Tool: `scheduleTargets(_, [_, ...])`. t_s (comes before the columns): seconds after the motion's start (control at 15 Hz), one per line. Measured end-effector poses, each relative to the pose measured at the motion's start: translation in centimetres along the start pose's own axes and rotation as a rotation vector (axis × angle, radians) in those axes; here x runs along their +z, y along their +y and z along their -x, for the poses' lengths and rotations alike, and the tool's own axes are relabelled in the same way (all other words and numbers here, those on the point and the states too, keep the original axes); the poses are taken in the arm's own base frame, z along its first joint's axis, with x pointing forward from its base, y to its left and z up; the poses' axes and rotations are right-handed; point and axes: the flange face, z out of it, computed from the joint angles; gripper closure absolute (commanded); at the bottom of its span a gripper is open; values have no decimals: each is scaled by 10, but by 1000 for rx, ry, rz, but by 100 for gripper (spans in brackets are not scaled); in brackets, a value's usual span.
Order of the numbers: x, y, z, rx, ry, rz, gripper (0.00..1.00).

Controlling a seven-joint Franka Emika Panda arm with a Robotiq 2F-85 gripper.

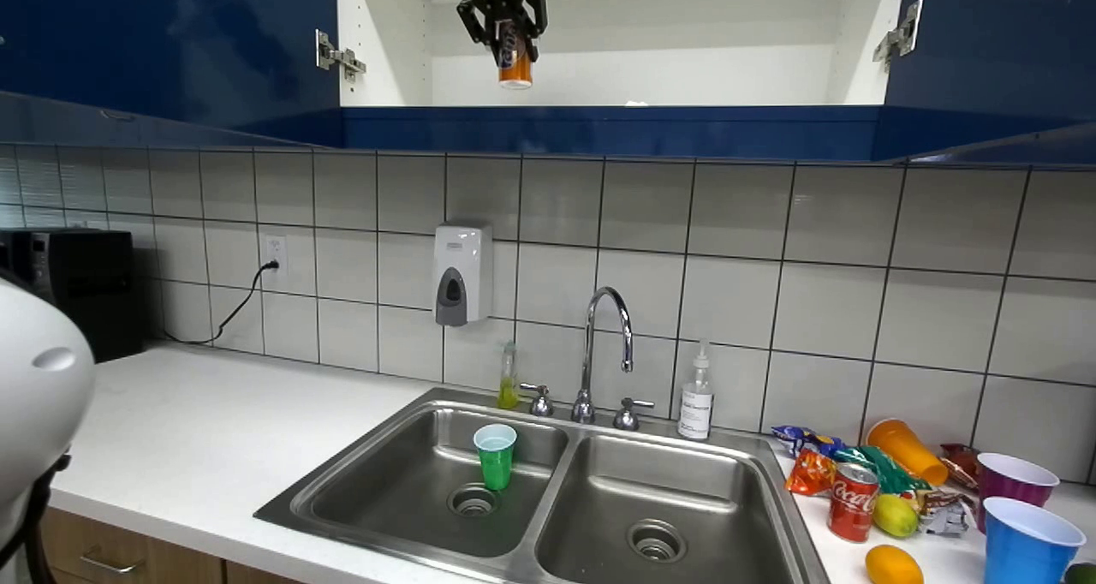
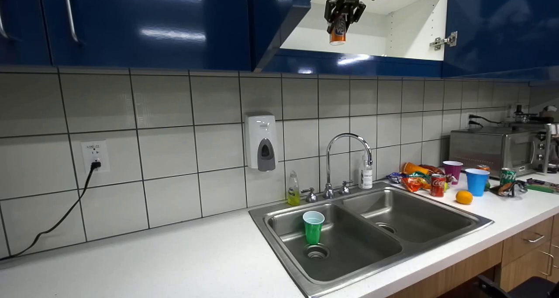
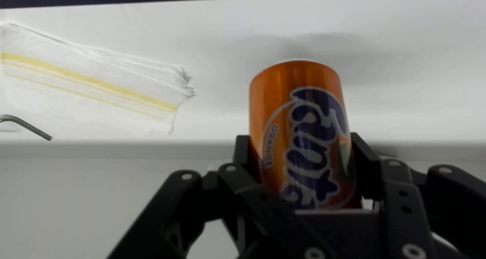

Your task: Pick up the canned drink from the shelf and put it in the sink

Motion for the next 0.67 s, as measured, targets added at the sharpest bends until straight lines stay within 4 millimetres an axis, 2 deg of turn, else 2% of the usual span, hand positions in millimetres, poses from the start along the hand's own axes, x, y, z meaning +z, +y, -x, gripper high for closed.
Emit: scheduleTargets(0.67, [-30, -4, 46, 7, -29, -19, 62])
